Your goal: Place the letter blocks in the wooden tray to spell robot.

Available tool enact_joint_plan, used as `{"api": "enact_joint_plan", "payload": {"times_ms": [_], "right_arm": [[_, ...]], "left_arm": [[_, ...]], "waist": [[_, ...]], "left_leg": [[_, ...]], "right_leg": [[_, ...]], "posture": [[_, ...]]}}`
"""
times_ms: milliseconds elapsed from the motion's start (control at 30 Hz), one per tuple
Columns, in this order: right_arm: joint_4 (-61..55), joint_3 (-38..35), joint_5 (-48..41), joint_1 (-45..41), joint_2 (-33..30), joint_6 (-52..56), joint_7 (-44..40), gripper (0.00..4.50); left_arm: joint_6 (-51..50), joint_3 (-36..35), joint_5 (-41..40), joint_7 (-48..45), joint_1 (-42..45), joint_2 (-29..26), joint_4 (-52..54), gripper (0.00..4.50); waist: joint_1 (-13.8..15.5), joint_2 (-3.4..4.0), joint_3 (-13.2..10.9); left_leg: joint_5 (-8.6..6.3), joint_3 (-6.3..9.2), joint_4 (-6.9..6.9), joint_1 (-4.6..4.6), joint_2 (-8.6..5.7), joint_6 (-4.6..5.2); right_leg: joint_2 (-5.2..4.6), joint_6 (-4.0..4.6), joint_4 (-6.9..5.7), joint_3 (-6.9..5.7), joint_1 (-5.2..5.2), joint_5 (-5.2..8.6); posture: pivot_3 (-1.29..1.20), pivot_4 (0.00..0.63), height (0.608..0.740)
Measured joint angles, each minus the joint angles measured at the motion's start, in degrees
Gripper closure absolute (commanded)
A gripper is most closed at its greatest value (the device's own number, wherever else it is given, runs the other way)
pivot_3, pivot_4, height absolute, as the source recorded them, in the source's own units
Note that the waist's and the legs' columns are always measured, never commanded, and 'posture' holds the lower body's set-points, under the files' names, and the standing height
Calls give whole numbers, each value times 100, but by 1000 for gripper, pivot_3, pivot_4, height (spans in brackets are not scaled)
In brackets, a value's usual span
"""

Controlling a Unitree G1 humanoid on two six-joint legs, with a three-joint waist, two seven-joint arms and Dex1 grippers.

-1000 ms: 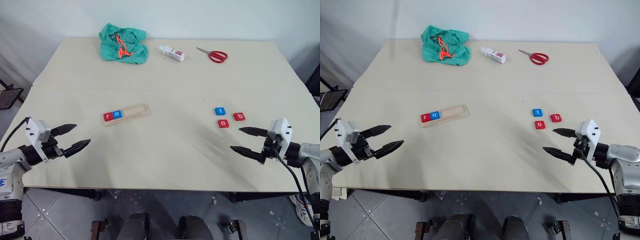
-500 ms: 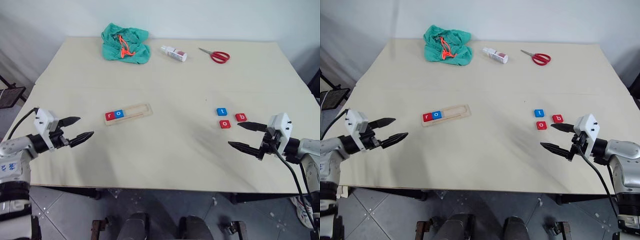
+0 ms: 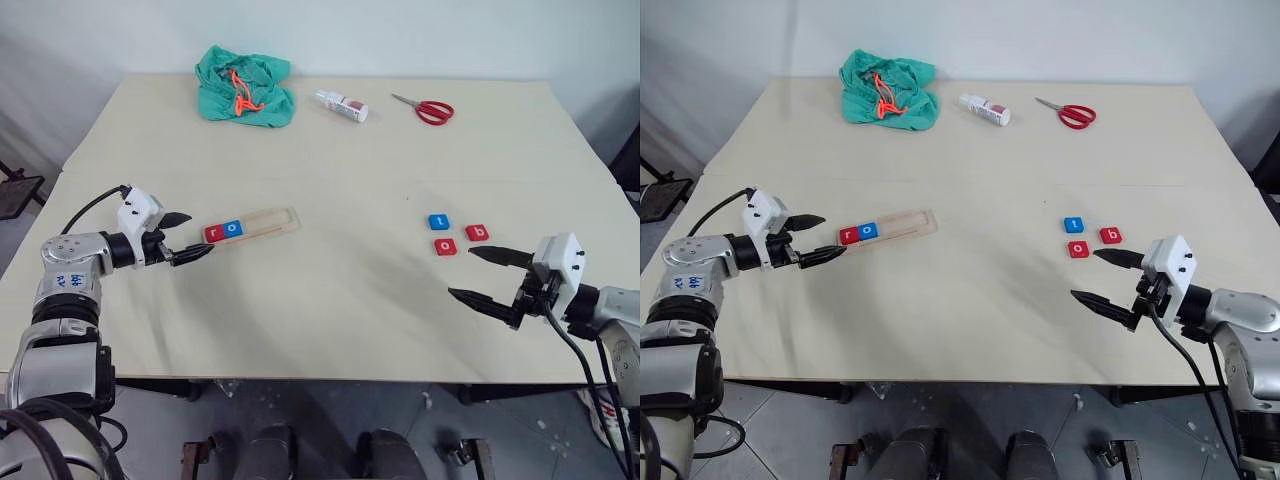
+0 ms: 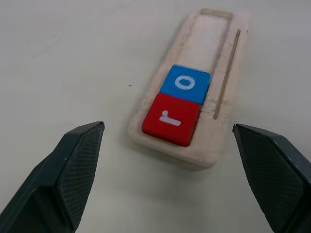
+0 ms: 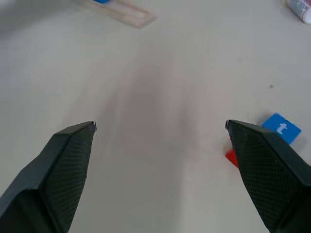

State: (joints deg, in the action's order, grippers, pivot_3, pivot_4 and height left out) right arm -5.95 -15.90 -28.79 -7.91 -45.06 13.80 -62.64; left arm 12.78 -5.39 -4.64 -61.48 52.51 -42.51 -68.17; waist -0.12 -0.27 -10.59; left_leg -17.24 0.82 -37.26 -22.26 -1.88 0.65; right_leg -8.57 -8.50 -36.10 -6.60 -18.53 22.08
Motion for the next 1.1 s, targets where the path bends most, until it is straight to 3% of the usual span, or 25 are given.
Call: {"api": "enact_joint_plan", "payload": {"times_ms": [167, 667, 1100], "right_arm": [[-570, -10, -128, 95, 49, 196, 242, 30], [-745, -90, -189, 410, 24, 364, 433, 30], [-750, -102, -192, 473, 23, 370, 487, 30]], "left_arm": [[105, 130, 301, 346, 271, 167, -332, 0], [72, 174, 598, 647, 494, 384, -573, 0], [-142, 332, 823, 323, 670, 371, -632, 0]], "waist": [[17, -6, -2], [21, -11, -2], [22, -12, 0]], "left_leg": [[0, 7, -7, -5, -4, 0], [0, 6, -20, -3, -10, 0], [0, 7, -24, 0, -12, 0]], "right_leg": [[-2, 0, -3, -2, 1, 0], [-6, 0, -36, -4, 1, 0], [-7, 0, -43, -3, 2, 0]], "posture": [[0, 150, 740], [0, 150, 740], [0, 150, 740]]}}
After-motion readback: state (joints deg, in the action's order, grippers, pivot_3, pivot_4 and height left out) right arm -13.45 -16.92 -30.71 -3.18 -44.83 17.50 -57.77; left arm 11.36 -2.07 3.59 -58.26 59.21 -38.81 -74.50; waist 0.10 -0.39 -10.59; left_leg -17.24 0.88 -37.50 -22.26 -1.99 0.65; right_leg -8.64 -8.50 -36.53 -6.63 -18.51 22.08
